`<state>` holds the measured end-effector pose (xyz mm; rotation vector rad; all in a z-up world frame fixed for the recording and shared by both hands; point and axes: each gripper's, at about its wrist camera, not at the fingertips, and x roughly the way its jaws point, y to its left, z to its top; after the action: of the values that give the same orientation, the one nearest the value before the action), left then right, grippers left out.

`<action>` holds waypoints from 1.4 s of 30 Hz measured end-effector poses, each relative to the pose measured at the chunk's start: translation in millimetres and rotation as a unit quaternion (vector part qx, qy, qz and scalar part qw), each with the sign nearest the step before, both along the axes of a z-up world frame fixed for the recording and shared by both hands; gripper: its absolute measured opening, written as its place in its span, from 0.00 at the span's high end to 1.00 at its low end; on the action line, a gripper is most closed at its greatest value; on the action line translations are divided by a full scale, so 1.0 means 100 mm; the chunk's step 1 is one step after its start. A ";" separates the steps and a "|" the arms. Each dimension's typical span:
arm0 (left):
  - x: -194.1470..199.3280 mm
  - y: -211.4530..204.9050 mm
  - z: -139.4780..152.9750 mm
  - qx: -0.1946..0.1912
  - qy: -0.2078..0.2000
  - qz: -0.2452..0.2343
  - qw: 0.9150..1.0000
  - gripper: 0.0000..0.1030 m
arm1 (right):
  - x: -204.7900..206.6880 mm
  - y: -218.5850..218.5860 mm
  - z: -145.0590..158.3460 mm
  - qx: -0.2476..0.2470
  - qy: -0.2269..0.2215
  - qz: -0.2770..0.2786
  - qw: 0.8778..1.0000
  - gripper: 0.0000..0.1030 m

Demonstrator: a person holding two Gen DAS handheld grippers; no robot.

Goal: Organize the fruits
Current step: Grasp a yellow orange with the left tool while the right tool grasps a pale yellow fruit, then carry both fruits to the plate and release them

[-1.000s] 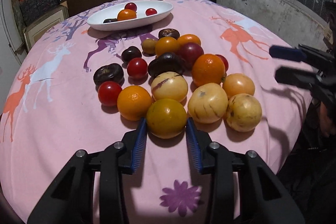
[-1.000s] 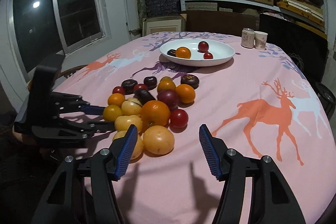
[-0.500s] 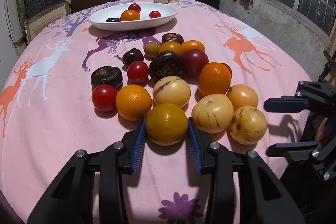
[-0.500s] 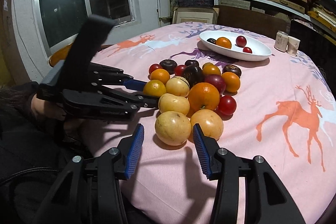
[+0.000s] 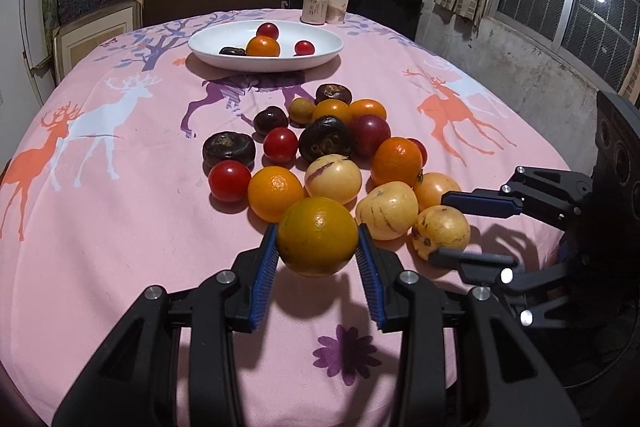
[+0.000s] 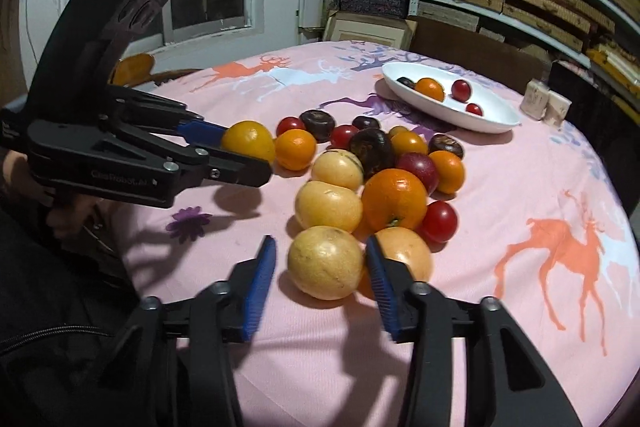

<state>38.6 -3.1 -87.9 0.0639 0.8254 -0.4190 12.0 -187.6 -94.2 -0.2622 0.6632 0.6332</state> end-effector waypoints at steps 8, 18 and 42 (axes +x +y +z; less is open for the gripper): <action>0.00 0.02 0.01 -0.003 -0.001 0.003 1.000 0.63 | 0.00 -0.11 0.11 0.032 -0.002 -0.002 0.999 0.62; 0.14 0.05 0.21 -0.019 -0.009 0.010 1.000 0.63 | 0.39 -0.57 0.53 0.163 0.009 -0.049 0.985 0.62; 2.89 -0.05 0.62 -0.035 0.021 0.089 0.995 0.63 | 2.67 -0.57 0.83 0.179 -0.004 -0.152 0.972 0.61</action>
<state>327.8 -7.8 -26.3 -0.0828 0.8495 -0.2803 279.1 -244.3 -11.4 0.1705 0.5550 0.4444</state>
